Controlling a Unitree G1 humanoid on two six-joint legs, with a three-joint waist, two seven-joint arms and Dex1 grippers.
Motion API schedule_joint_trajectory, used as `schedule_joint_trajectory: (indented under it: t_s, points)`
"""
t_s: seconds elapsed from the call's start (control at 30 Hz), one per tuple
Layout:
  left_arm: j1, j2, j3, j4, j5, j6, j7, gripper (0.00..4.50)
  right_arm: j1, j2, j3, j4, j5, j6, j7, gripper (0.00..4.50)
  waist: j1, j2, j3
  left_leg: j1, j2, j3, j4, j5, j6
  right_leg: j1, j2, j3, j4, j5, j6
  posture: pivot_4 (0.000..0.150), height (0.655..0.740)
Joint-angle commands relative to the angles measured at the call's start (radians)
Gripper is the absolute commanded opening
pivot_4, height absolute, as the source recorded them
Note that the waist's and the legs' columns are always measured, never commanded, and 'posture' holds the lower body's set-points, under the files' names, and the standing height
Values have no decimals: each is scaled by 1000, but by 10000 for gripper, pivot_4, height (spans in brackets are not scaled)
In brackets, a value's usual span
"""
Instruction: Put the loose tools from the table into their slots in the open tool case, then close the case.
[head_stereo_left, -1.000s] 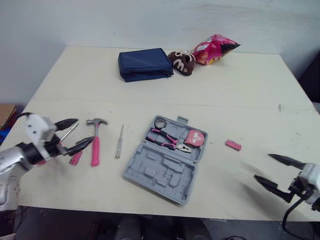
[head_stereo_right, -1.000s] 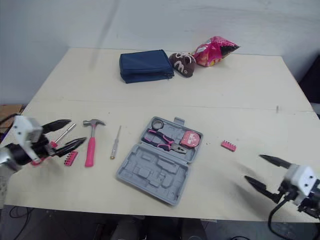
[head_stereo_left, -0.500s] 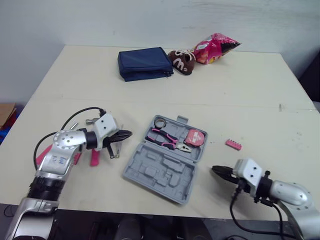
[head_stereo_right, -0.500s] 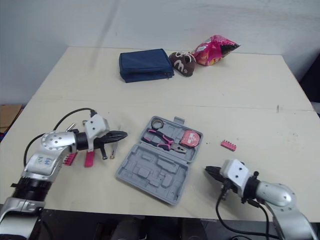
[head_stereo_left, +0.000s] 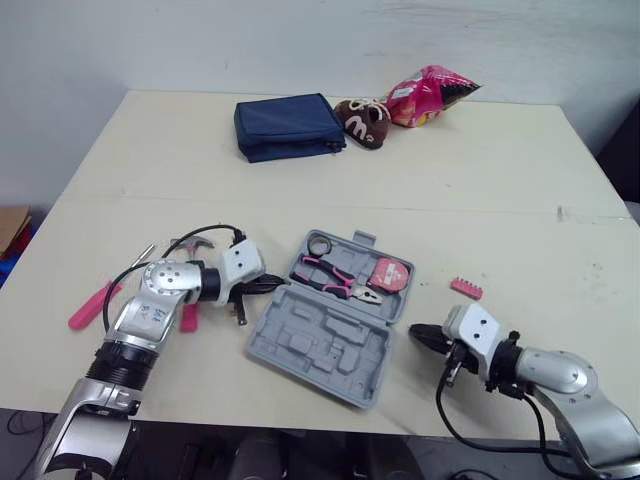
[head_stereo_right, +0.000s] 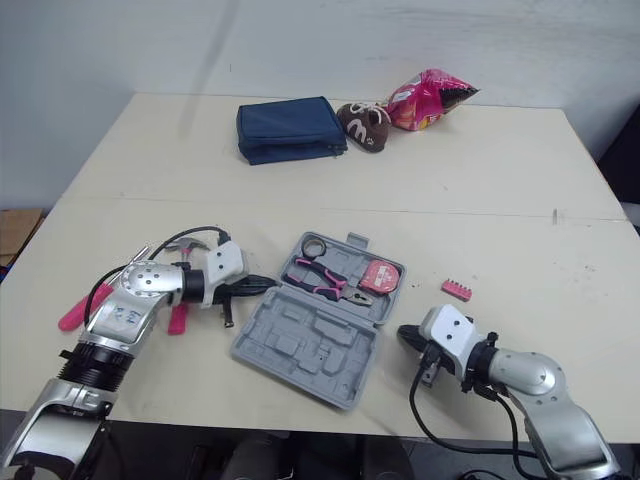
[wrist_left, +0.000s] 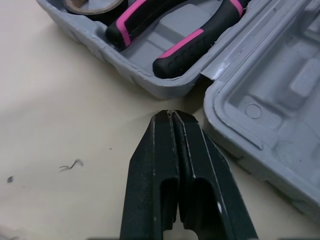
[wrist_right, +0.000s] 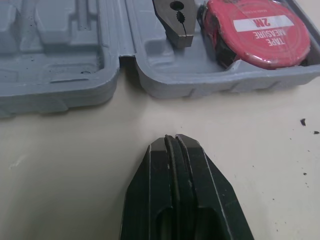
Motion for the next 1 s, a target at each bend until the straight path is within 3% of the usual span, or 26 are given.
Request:
schedule_joint_trajectory:
  t_s: [0.03, 0.4, 1.0]
  points:
    - [2, -12, 2, -53, -12, 9, -12, 442, -28, -7, 31, -16, -7, 1, 14, 0, 0, 0, 0, 0, 0, 0, 0, 0, 0, 0, 0, 0, 0, 0, 0, 1500, 7400]
    - [121, -13, 13, -228, -61, 98, -49, 442, -104, -10, 85, 14, -23, 17, 33, 0, 0, 0, 0, 0, 0, 0, 1, 0, 0, 0, 0, 1, 0, 0, 0, 1500, 7400]
    - [260, 11, 133, -364, -116, 185, 47, 442, -165, -97, 65, 161, -42, -93, 139, 0, 1, 0, 0, 0, 0, 0, 1, -1, 2, 0, -2, 1, 0, 0, 0, 1500, 7400]
